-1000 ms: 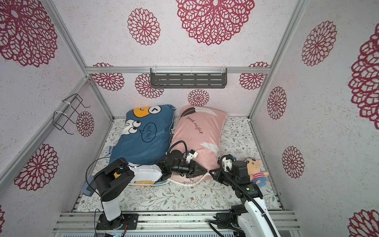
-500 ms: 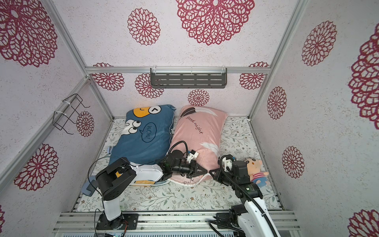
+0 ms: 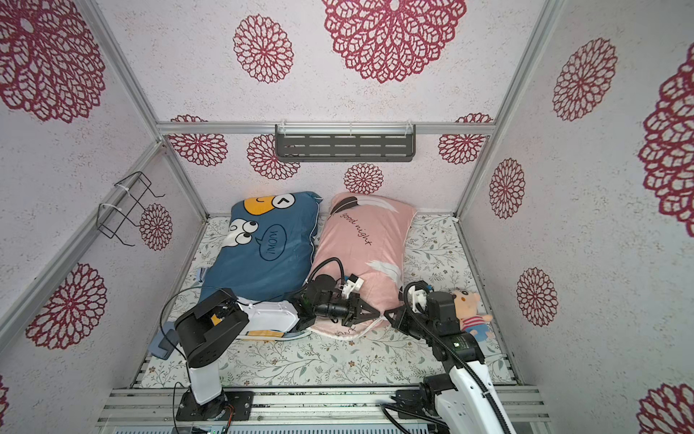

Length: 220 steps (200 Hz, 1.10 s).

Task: Zip up pillowcases
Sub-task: Zip the zipper on the pillowcase.

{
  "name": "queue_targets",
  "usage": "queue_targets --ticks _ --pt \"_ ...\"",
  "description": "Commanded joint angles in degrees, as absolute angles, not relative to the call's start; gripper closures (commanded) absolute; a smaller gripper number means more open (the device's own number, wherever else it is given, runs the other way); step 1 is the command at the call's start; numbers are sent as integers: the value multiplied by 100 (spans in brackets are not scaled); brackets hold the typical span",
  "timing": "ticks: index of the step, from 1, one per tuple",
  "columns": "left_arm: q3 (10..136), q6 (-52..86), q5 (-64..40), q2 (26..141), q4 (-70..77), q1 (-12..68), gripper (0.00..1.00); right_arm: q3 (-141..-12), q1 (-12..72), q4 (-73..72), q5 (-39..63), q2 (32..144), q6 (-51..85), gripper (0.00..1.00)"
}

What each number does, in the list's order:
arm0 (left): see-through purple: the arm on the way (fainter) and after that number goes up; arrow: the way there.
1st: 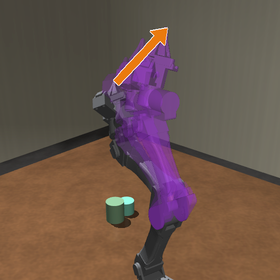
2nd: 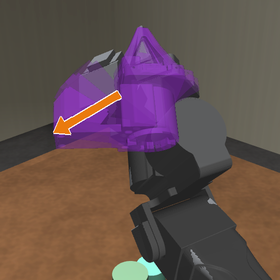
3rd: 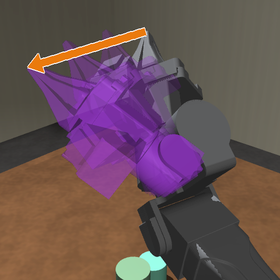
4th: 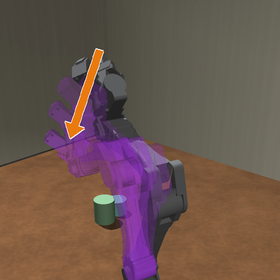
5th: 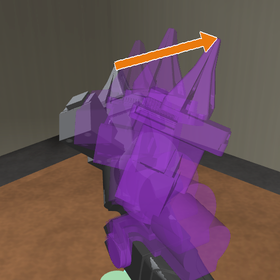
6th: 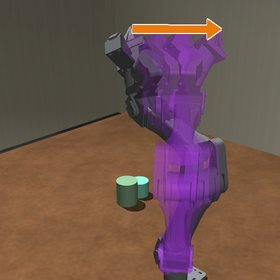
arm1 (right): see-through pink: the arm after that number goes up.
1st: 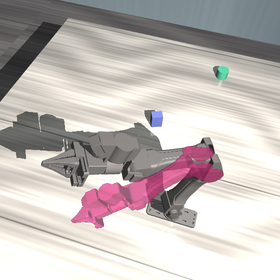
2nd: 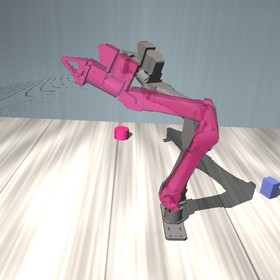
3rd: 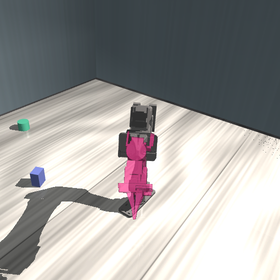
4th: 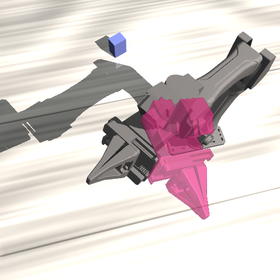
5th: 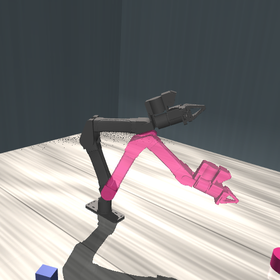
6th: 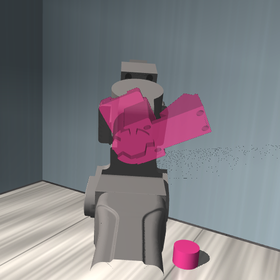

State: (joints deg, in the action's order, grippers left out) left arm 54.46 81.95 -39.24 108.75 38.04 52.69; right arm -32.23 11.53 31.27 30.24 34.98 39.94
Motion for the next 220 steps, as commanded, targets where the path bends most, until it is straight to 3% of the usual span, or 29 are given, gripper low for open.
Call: queue_targets --ticks 1,220 --pt "5317 8025 -3762 10680 3489 5265 100 -3748 1141 3370 2868 3385 3809 100" --pt "5396 5939 -3089 9445 400 4848 100 -5796 1124 3910 1422 3984 3192 100"
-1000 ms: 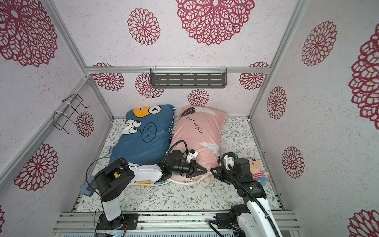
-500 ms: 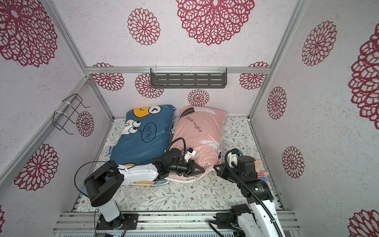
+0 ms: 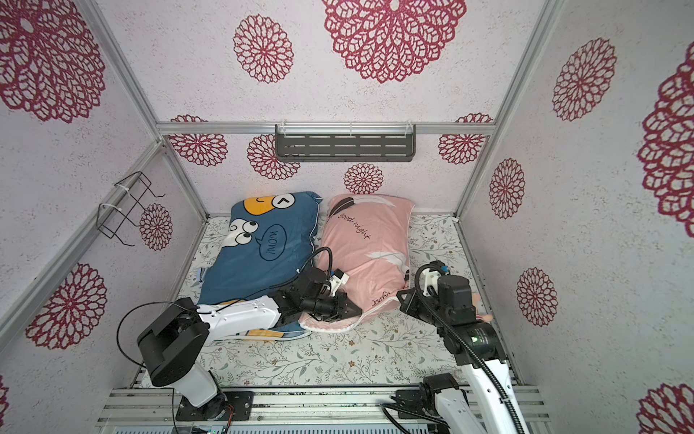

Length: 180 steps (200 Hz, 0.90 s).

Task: Zip up pillowcases
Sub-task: Zip the zipper on the pillowcase.

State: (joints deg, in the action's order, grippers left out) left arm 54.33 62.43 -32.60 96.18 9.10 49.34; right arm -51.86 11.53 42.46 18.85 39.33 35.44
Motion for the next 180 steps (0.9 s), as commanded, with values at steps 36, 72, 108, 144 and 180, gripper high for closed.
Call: queue_targets --ticks 36,72,108,144,180 --pt "5448 5795 -3012 9394 187 4817 100 -6354 1125 3970 1011 4233 2942 100" --pt "5432 5699 -2963 9447 86 4822 100 -6706 1125 3938 709 4402 2858 100" --pt "5462 5415 -2854 9466 -239 4816 100 -7090 1116 3885 402 4597 2805 100" --pt "5467 5116 -2708 9439 -568 4812 100 -7387 1116 3946 45 4822 2707 100" --pt "5468 4921 -2620 9473 -801 4816 100 -7663 1099 4008 -334 5038 2624 100"
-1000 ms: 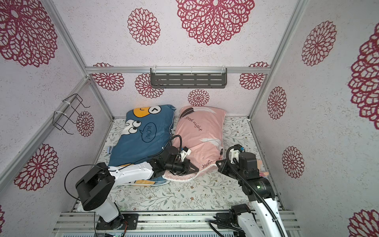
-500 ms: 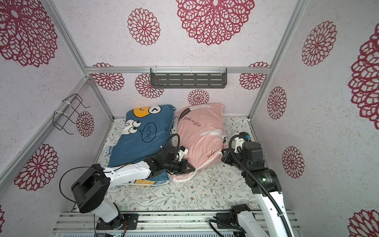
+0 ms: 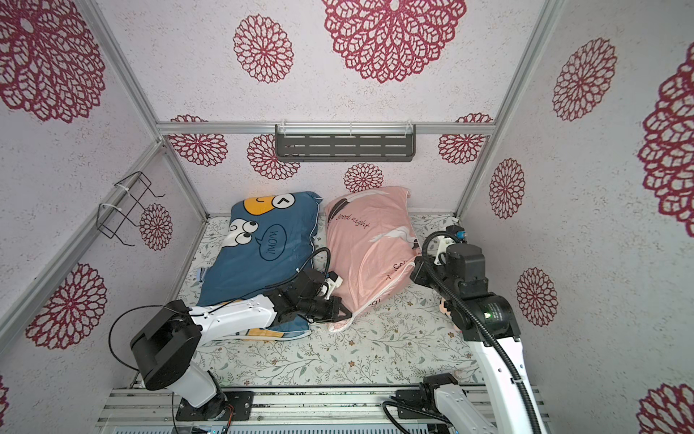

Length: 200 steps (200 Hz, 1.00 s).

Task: Zip up pillowcases
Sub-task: Zip the zipper on the pillowcase.

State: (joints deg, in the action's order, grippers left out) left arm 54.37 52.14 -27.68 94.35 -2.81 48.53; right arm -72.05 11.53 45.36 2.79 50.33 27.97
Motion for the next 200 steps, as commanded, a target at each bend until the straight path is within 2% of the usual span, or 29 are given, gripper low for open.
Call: queue_targets --ticks 1,72,200 --pt "5472 4917 -2620 9478 -805 4816 100 -7668 1099 4008 -343 5042 2622 100" --pt "5439 4576 -2468 9535 -1305 4819 100 -8038 1020 3959 -928 5370 2489 100" --pt "5622 4152 -2224 9811 -1947 4904 100 -7984 565 3794 -845 5683 2445 100"
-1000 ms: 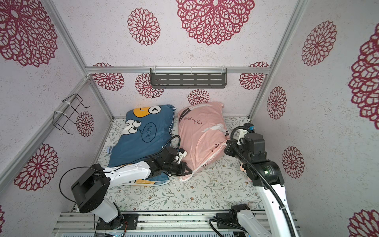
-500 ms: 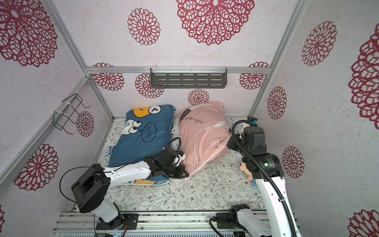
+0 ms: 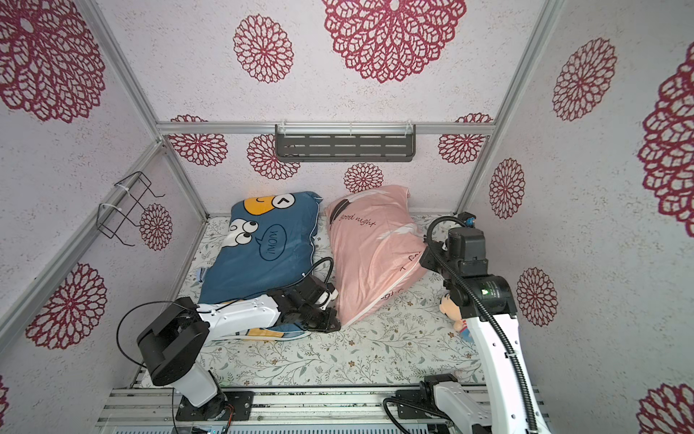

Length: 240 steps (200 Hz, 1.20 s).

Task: Zip up pillowcases
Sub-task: Zip the zipper on the pillowcase, then place the pillowcase at the center of the board.

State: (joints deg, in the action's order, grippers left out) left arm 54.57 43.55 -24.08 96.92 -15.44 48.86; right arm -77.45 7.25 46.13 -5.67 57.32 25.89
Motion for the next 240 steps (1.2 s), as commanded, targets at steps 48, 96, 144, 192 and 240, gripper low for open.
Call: queue_targets --ticks 48,96,144,192,240 --pt "5906 4168 -2424 9572 -1694 4881 88 -6925 494 4027 -1188 5513 2285 100" --pt "6337 4046 -2590 9356 -1945 4865 46 -5382 8 3809 -1493 5153 2234 100" --pt "6319 3855 -2218 8841 -2485 4622 29 -4977 -782 3773 -983 5331 2123 37" --pt "5717 3536 -1155 8026 -3691 3408 21 -5701 -828 4325 -472 5265 1948 1" --pt "5167 3633 1569 6998 -4764 1891 6 -6090 -40 4867 909 5078 1737 1"
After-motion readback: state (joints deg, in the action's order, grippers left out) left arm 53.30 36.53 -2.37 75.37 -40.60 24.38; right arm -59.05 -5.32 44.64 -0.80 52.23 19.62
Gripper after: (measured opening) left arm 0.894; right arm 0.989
